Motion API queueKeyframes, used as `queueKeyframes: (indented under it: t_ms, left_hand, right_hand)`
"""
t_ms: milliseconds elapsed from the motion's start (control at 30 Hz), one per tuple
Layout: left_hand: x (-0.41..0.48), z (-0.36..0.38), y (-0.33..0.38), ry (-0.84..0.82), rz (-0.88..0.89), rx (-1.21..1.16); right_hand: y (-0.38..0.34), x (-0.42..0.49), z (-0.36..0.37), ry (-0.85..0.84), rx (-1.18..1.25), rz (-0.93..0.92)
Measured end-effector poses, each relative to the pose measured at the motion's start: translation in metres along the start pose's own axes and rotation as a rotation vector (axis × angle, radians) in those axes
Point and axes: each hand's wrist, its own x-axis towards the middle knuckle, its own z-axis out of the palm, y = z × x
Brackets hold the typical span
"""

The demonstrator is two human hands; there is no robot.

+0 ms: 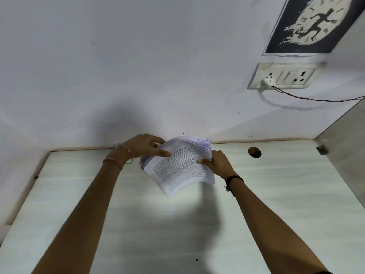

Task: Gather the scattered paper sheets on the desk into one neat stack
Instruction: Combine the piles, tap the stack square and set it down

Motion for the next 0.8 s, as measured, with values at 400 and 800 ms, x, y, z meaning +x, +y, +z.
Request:
queueKeyframes:
  t_ms: [400,800]
  left_hand:
    - [0.017,0.012,0.032,0.23,0.114,0.239]
    - [-0.009,0.048,-0.026,0.344,-0.09,-0.518]
  right_hand:
    - [-0.006,-0.014,-0.031,0.143,0.247,-0.016]
    - [0.045,-0.063,-0.036,0.04,1.172,0.185]
